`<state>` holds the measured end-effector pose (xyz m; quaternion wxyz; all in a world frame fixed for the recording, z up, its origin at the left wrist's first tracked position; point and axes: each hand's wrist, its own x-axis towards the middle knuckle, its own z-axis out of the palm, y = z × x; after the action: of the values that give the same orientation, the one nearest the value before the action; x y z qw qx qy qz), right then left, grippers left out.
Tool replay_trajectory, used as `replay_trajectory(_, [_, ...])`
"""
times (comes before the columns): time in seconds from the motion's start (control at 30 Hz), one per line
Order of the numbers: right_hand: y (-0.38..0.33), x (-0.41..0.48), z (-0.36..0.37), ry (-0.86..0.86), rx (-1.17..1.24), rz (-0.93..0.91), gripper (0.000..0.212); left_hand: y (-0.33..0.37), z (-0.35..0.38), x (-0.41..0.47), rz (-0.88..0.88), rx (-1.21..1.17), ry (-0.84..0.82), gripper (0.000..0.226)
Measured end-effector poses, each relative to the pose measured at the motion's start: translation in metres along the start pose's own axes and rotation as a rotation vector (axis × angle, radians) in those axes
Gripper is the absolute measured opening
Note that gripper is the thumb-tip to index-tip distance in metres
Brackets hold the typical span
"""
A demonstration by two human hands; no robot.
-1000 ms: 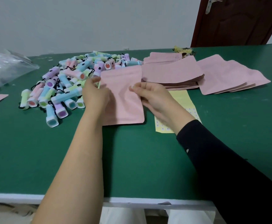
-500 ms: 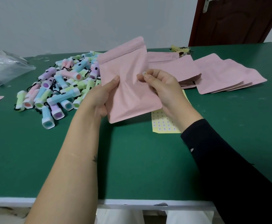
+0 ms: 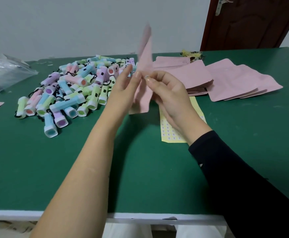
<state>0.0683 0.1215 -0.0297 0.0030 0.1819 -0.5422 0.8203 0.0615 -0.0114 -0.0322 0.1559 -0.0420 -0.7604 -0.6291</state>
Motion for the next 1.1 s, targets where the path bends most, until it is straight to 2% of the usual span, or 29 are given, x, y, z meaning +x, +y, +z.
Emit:
replay_trajectory(0.07, [-0.002, -0.002, 0.003, -0.124, 0.185, 0.077, 0.019, 0.003, 0.001, -0.002, -0.012, -0.092, -0.163, 0.049])
replay_trajectory(0.17, [-0.008, -0.003, 0.003, -0.230, 0.295, 0.214, 0.018, 0.007, -0.007, -0.005, -0.178, -0.548, -0.352, 0.057])
replay_trajectory(0.23, [-0.010, -0.004, 0.002, -0.243, 0.284, 0.271, 0.016, 0.007, -0.012, -0.005, -0.280, -0.685, -0.388, 0.062])
replay_trajectory(0.33, [-0.011, -0.002, 0.000, -0.171, 0.273, 0.280, 0.014, 0.000, -0.014, -0.001, -0.352, -0.757, -0.356, 0.049])
replay_trajectory(0.4, [-0.015, 0.003, -0.007, -0.008, 0.164, 0.220, 0.011, -0.001, -0.017, 0.000, -0.403, -0.743, -0.275, 0.039])
replay_trajectory(0.47, [-0.018, 0.007, -0.018, 0.146, -0.100, 0.143, 0.007, -0.005, -0.022, 0.000, -0.432, -0.701, -0.237, 0.033])
replay_trajectory(0.53, [-0.018, 0.008, -0.028, 0.196, -0.252, 0.137, 0.005, -0.009, -0.025, 0.000, -0.454, -0.697, -0.249, 0.031])
replay_trajectory(0.73, [-0.017, 0.007, -0.036, 0.102, -0.271, 0.263, 0.007, -0.011, -0.028, -0.004, -0.481, -0.674, -0.351, 0.024])
replay_trajectory(0.9, [-0.017, 0.005, -0.035, 0.027, -0.442, 0.213, 0.011, -0.010, -0.028, -0.002, -0.463, -0.717, -0.310, 0.034])
replay_trajectory(1.1, [-0.020, 0.005, -0.029, -0.016, -0.765, 0.066, 0.014, -0.011, -0.031, -0.001, -0.470, -0.666, -0.193, 0.023])
